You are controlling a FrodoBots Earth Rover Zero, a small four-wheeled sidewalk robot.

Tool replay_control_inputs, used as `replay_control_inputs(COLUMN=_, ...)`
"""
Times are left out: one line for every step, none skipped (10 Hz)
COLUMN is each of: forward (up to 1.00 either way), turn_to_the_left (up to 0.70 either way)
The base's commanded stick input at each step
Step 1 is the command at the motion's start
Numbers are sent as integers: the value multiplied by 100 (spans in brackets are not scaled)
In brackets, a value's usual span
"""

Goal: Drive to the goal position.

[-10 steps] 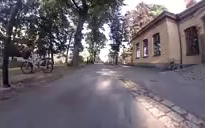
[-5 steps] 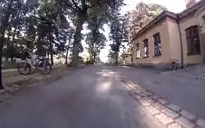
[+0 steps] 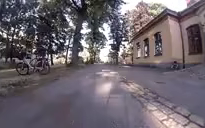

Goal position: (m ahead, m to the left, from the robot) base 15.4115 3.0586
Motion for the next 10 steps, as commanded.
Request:
replay_control_inputs(forward=45, turn_to_the_left=0)
replay_control_inputs(forward=45, turn_to_the_left=0)
replay_control_inputs(forward=45, turn_to_the_left=0)
replay_control_inputs(forward=45, turn_to_the_left=0)
replay_control_inputs(forward=45, turn_to_the_left=0)
replay_control_inputs(forward=45, turn_to_the_left=0)
replay_control_inputs(forward=45, turn_to_the_left=0)
replay_control_inputs(forward=45, turn_to_the_left=0)
replay_control_inputs(forward=45, turn_to_the_left=0)
replay_control_inputs(forward=45, turn_to_the_left=0)
